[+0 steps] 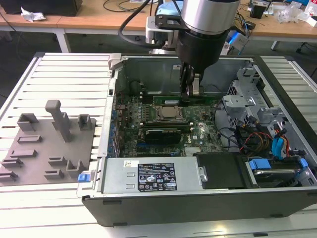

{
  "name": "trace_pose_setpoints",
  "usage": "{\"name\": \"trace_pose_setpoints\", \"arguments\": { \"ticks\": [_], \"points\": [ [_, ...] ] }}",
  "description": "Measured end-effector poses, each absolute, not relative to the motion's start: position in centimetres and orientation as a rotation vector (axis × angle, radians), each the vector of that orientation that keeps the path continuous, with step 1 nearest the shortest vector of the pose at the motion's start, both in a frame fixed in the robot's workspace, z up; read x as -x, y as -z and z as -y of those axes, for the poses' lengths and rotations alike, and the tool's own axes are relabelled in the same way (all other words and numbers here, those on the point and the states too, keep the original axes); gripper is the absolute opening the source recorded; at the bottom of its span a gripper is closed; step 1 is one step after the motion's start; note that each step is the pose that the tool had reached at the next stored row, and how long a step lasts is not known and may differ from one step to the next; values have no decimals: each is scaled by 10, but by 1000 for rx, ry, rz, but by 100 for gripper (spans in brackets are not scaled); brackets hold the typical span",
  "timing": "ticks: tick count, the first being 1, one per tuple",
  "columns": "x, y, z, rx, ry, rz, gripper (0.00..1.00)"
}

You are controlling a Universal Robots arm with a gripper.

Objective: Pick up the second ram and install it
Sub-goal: 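Pick up the second ram and move it above second insertion slot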

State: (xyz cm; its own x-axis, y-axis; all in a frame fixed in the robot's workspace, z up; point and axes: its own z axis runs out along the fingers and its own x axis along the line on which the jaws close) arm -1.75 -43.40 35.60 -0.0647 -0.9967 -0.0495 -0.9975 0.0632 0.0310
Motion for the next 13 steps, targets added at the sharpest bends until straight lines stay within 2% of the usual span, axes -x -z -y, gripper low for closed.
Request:
{"name": "trace_pose_setpoints", "arguments": {
  "ticks": [5, 13],
  "points": [
    [17, -349, 413, 2139, -88, -2280, 14],
    [15, -340, 407, 2138, -88, -2280, 14]
  ]
}}
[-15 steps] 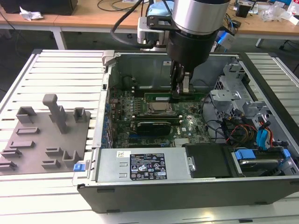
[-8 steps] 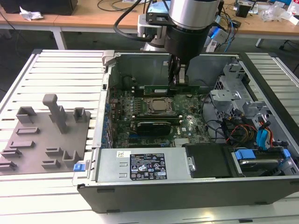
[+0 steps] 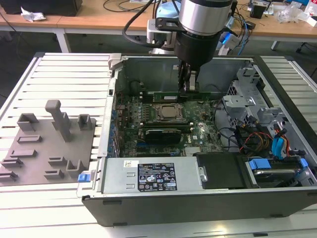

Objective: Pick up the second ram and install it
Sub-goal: 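Pick up the second ram and move it above second insertion slot, then insert the second ram into the second slot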

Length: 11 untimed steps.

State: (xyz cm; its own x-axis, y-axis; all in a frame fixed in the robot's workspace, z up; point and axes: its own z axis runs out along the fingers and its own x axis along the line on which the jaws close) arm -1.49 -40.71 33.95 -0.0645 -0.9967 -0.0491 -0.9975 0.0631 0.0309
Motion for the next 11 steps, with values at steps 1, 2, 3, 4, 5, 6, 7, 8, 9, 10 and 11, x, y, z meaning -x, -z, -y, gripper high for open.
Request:
{"name": "trace_pose_setpoints", "arguments": {
  "ticks": [1, 2, 3, 4, 5, 6, 7, 8, 9, 10, 11],
  "points": [
    [15, -339, 407, 2138, -88, -2280, 14],
    [15, -339, 407, 2138, -88, -2280, 14],
    [15, -339, 407, 2138, -88, -2280, 14],
    [15, -339, 407, 2138, -88, -2280, 14],
    [15, -339, 407, 2138, -88, -2280, 14],
    [15, -339, 407, 2138, -88, -2280, 14],
    [15, -339, 407, 2138, -88, -2280, 14],
    [15, -339, 407, 2138, -88, -2280, 14],
    [15, -339, 407, 2138, -88, -2280, 14],
    [15, -338, 407, 2139, -88, -2280, 14],
    [15, -337, 407, 2139, -88, -2280, 14]
  ]
}}
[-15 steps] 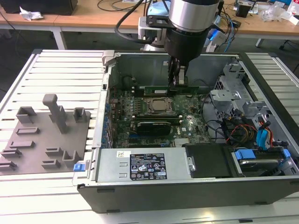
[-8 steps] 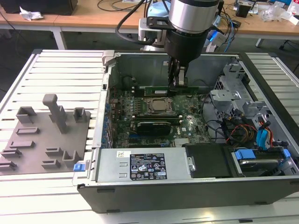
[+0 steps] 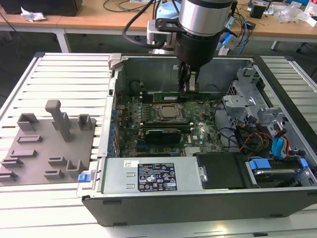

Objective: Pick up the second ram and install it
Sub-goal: 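Insert the second ram into the second slot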

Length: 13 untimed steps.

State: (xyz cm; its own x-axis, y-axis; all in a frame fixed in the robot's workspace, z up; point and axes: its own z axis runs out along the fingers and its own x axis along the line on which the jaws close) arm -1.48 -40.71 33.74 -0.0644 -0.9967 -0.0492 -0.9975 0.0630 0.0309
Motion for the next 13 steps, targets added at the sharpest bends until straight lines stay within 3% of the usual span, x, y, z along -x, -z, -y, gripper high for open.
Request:
{"name": "trace_pose_setpoints", "arguments": {
  "ticks": [13],
  "points": [
    [15, -329, 407, 2138, -88, -2280, 14]
  ]
}}
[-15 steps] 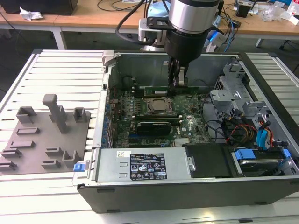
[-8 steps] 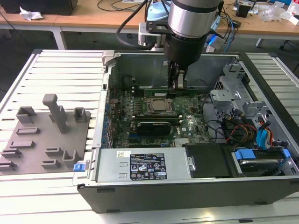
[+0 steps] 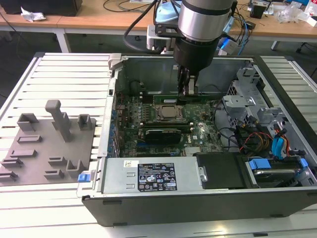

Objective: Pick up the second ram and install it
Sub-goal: 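Insert the second ram into the second slot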

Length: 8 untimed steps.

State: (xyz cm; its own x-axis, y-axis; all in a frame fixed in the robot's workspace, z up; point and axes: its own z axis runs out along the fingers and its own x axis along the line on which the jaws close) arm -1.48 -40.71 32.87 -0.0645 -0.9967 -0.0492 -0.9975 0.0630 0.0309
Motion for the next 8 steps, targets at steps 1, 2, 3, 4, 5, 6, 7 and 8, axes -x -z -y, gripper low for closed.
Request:
{"name": "trace_pose_setpoints", "arguments": {
  "ticks": [1, 2, 3, 4, 5, 6, 7, 8],
  "points": [
    [15, -329, 407, 2139, -88, -2280, 14],
    [15, -329, 407, 2139, -88, -2280, 14],
    [15, -328, 407, 2138, -88, -2280, 14],
    [15, -328, 407, 2138, -88, -2280, 14],
    [15, -328, 407, 2138, -88, -2280, 14],
    [15, -327, 407, 2138, -88, -2280, 14],
    [15, -327, 407, 2139, -88, -2280, 14],
    [15, -326, 407, 2138, -88, -2280, 14]
  ]
}}
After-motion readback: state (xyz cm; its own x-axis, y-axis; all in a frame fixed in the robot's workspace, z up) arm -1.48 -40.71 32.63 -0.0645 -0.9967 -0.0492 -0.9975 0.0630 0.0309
